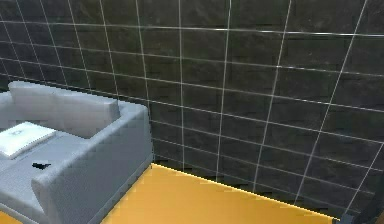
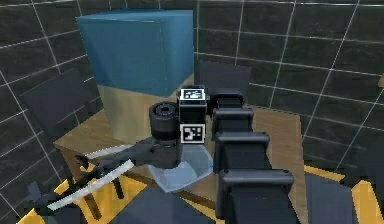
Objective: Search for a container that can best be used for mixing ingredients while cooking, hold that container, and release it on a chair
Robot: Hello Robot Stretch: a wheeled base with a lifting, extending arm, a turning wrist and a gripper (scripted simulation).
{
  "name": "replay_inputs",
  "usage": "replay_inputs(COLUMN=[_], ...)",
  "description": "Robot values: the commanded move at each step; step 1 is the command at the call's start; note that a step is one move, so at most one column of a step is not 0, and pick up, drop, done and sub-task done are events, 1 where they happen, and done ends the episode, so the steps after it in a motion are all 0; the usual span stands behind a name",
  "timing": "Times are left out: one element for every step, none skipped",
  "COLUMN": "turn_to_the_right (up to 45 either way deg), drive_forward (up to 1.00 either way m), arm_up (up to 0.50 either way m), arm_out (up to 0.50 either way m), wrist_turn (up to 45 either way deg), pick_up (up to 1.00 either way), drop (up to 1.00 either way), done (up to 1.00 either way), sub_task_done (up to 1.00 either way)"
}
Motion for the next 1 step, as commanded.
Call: replay_inputs(turn_to_the_right=[0.0], drive_forward=[0.00], arm_up=[0.00], arm_out=[0.00], wrist_turn=[45.0], pick_up=[0.00], drop=[0.00], done=[0.00], sub_task_done=[0.00])
